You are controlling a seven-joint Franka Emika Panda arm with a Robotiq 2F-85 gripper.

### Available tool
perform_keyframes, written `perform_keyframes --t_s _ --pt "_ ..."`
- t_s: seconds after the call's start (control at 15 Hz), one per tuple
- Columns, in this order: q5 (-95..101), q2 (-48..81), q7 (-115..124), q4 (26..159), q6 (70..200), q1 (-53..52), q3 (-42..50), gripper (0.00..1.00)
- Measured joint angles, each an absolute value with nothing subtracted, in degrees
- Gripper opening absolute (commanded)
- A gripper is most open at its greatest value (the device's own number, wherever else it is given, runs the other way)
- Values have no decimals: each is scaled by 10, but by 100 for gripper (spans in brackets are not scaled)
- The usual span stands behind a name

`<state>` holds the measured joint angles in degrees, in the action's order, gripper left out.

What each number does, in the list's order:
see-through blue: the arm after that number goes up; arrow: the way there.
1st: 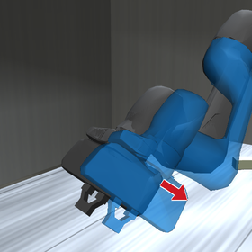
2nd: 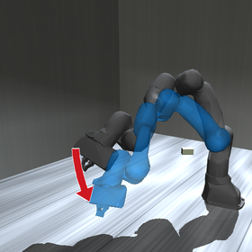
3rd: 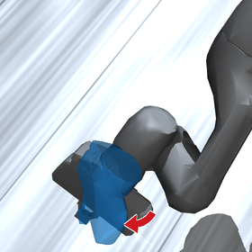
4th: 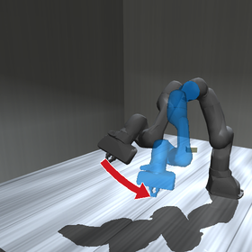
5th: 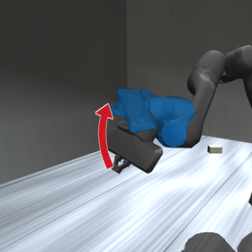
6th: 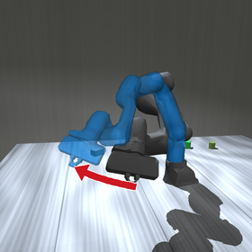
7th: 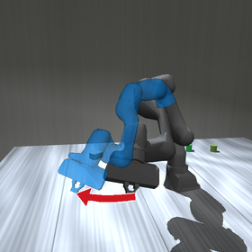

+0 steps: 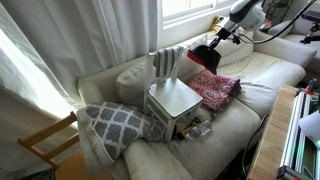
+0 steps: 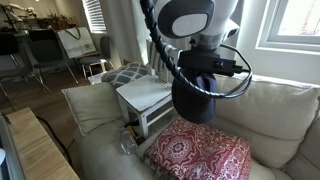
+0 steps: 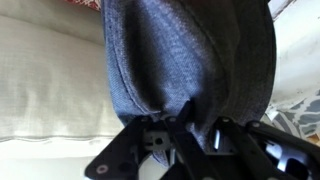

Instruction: Pick up the black and red hats and hang them on the back of the chair on the right side, pick up the black hat and put it on the chair

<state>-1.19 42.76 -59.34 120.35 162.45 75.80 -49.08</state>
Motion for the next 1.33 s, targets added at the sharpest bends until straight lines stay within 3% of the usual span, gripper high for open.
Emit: perform_keyframes --t_s 0.67,1.33 --pt "-51 510 -694 1210 1611 877 -673 4" --pt "-48 597 -743 1215 1570 849 -669 4"
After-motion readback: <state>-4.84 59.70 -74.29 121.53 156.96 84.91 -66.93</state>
